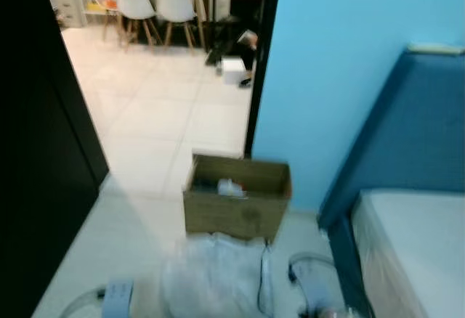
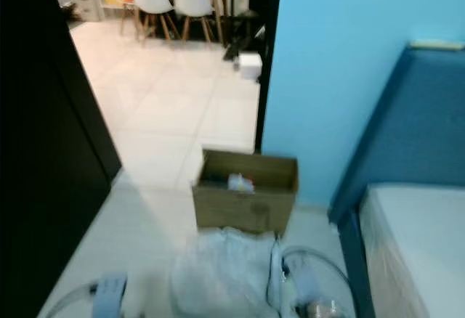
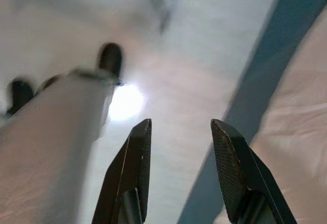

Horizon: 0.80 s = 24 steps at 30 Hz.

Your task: Clean up the room

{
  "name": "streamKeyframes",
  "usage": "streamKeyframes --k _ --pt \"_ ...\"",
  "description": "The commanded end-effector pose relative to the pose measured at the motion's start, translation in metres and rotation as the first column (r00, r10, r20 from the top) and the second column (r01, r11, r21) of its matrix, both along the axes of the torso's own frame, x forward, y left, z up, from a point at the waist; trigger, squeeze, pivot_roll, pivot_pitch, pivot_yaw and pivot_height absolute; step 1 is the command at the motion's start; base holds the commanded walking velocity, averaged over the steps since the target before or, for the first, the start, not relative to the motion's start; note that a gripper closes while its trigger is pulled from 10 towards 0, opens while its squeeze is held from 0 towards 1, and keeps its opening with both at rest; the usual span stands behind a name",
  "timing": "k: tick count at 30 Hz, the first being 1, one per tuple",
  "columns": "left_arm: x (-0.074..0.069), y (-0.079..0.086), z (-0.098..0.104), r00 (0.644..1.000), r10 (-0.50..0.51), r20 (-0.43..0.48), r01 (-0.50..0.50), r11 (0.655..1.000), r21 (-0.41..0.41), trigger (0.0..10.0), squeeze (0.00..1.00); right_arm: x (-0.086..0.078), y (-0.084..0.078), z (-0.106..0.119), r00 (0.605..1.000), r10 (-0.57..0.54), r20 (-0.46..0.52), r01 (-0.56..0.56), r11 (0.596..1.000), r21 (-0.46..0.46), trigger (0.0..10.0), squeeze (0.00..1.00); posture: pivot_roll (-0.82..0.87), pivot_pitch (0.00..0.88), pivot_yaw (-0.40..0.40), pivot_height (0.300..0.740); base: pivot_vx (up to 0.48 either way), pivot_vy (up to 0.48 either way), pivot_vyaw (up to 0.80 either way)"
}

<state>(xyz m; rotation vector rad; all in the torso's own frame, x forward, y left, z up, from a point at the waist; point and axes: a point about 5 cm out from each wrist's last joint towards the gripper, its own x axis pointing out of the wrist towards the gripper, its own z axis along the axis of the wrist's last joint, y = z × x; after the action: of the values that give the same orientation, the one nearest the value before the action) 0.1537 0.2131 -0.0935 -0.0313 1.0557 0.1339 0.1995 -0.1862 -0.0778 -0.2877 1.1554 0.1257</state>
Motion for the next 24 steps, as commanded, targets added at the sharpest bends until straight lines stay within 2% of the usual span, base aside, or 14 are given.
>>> streamKeyframes --k 1,2,6,17,21,24 --pt "0.002 0.002 0.001 1.0 -0.018 0.002 0.018 1.0 0.014 10.0 0.0 0.005 -0.002 0.003 1.0 -0.011 0.017 0.011 1.0 -0.005 10.0 0.0 0.01 0.0 -0.024 0.719 -0.48 0.0 0.0" --pt "-0.003 0.002 -0.001 1.0 -0.021 -0.012 0.021 1.0 0.014 10.0 0.0 0.003 -0.003 0.002 0.999 -0.031 0.015 0.031 0.999 -0.006 10.0 0.0 0.01 0.0 -0.025 0.719 -0.48 0.0 0.0" --pt "-0.005 0.002 -0.001 1.0 -0.026 -0.015 0.026 1.0 0.011 10.0 0.0 0.0 -0.006 0.001 0.998 -0.067 0.018 0.067 0.998 -0.007 10.0 0.0 0.01 0.0 -0.025 0.719 -0.433 0.0 -0.38" --pt "-0.003 0.0 -0.001 1.0 -0.028 0.006 0.028 0.999 -0.017 10.0 0.0 0.0 -0.014 0.002 0.99 -0.136 0.049 0.137 0.991 -0.012 10.0 0.0 0.0 0.0 -0.024 0.719 0.0 0.0 -0.74" --pt "-0.002 -0.002 -0.001 0.999 -0.039 0.009 0.039 0.999 -0.025 10.0 0.0 0.008 -0.015 0.006 0.982 -0.165 0.088 0.165 0.986 0.001 10.0 0.0 0.0 0.0 -0.024 0.719 0.0 0.0 -0.74" --pt "-0.002 -0.002 -0.001 0.999 -0.039 0.009 0.039 0.999 -0.025 10.0 0.0 0.008 -0.015 0.006 0.982 -0.165 0.088 0.165 0.986 0.001 10.0 0.0 0.0 0.0 -0.024 0.719 0.0 0.0 -0.74"
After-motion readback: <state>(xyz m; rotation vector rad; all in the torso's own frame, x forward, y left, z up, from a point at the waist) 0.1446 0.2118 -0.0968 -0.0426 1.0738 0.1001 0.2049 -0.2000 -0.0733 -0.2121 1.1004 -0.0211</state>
